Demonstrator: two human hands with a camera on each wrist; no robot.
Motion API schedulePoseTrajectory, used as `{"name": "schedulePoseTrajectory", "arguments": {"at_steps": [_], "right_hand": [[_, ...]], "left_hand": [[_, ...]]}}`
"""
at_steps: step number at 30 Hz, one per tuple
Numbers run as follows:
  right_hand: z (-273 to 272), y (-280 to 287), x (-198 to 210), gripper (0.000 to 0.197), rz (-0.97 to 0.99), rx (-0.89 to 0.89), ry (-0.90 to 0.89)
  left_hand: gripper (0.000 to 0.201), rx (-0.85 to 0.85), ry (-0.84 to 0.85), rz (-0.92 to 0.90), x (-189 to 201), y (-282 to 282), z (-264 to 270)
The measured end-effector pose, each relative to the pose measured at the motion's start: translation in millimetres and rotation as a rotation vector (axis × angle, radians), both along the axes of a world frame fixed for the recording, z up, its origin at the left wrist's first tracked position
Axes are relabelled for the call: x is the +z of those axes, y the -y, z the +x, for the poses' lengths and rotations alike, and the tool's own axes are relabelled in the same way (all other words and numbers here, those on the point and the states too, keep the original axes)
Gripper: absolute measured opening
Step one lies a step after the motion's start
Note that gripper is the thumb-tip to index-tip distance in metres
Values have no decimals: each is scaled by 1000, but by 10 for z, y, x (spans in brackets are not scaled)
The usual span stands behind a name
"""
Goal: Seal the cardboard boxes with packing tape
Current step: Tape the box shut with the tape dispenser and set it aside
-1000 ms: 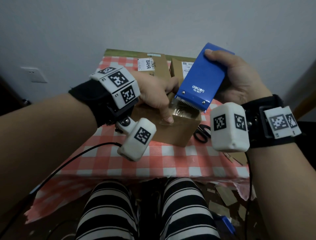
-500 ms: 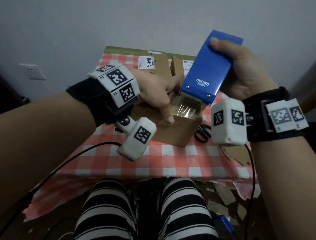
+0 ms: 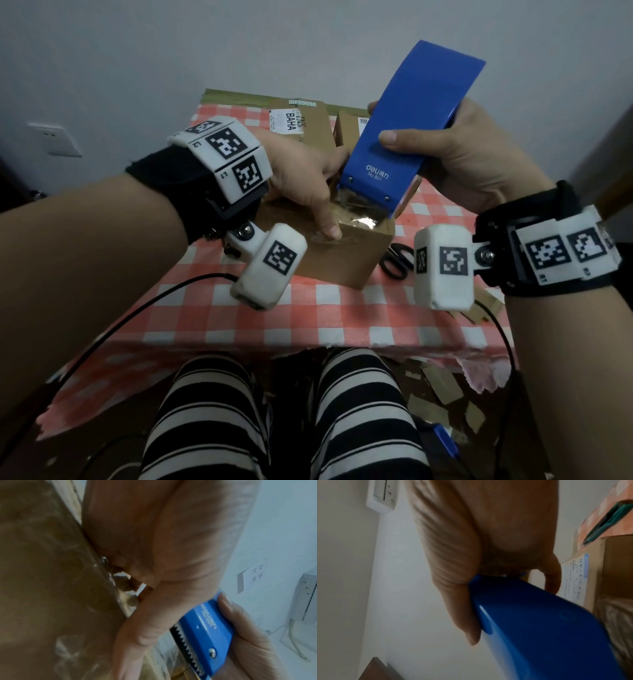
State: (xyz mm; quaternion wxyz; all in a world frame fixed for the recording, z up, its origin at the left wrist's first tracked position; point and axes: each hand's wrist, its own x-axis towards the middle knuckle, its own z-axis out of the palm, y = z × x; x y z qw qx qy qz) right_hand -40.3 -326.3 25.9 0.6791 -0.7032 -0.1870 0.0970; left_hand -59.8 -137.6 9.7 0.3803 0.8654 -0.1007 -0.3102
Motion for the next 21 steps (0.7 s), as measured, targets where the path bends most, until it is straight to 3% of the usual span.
{"name": "schedulePoseTrajectory", "arguments": {"at_steps": [3,10,15,19,21], "right_hand": [[-37,-25,-20,35,-1,29,68],[-75,-44,-44,40,-23,65,145],[-137,-89,-2,50,-48,95,182],[-180,-155,24,46,-140,93,234],[-207,-179,32,47,-164,87,257]], "left_hand": [[109,-12,13,10,10,5,-12],[117,-3,16,44,3,6,-4],[108,-14,30,52,37,7,-33],[106,-8,6,103,68,9,-39],[96,20,-20,83,69,22,-50]]}}
